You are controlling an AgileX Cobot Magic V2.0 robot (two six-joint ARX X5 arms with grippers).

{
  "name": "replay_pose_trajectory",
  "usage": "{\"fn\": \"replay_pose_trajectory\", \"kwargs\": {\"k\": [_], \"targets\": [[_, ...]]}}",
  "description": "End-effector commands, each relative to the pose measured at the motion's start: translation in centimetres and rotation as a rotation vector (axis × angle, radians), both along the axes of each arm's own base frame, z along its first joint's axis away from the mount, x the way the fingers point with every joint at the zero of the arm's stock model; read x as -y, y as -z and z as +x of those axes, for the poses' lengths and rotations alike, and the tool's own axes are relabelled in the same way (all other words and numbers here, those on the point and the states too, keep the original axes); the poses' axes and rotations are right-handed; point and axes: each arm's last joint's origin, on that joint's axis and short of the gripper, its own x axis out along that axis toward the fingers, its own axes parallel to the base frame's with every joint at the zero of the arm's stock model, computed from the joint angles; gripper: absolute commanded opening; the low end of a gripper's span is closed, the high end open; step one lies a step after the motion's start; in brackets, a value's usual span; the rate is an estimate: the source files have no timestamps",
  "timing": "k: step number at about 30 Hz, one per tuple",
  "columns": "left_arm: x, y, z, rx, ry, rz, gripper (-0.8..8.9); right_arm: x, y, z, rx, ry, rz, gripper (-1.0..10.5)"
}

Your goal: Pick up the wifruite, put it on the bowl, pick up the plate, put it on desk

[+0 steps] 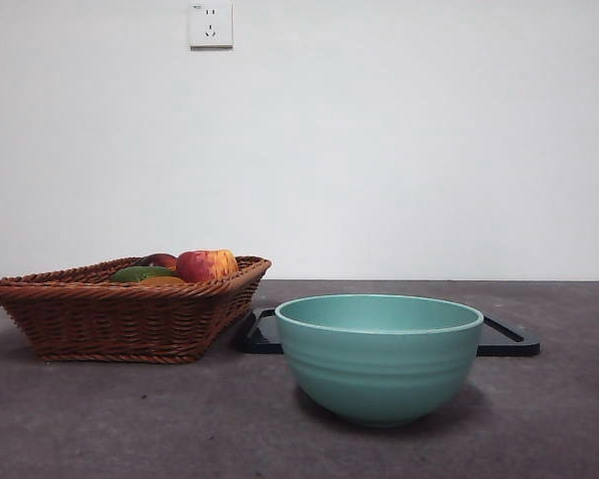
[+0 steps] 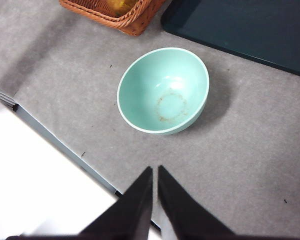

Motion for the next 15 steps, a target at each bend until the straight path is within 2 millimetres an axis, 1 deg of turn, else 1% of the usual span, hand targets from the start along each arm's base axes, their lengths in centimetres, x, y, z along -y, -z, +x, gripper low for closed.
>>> {"fn": "replay_pose_trajectory", "kwargs": {"k": [1,6,8,11,15], "targets": [[-0.2,2.2,0.0,-0.01,-0.027,-0.002,0.08,-0.1,-0.5,0.0,0.024,-0.013,0.01,0.1],[-0.4,6.2,0.6,-0.036,-0.045,-0.053,0.08,-0.1,-0.5,0.0,0.024,-0.013,0.01,0.1],[-0.4,7.4,0.7,-0.056,-0.047,-0.066,0.08,-0.1,-0.5,0.0,0.024,-0.013,0.01,0.1],[-0.4,8.9,0.9,-0.079,-0.048,-0.068,0.08,-0.1,-0.5,0.0,0.024,-0.013,0.01,0.1],[-0.4,10.4,1.2,-0.121,-0.05,-0.071,0.08,-0.1,-0.5,0.0,0.024,-0.013,0.01,0.1]]}}
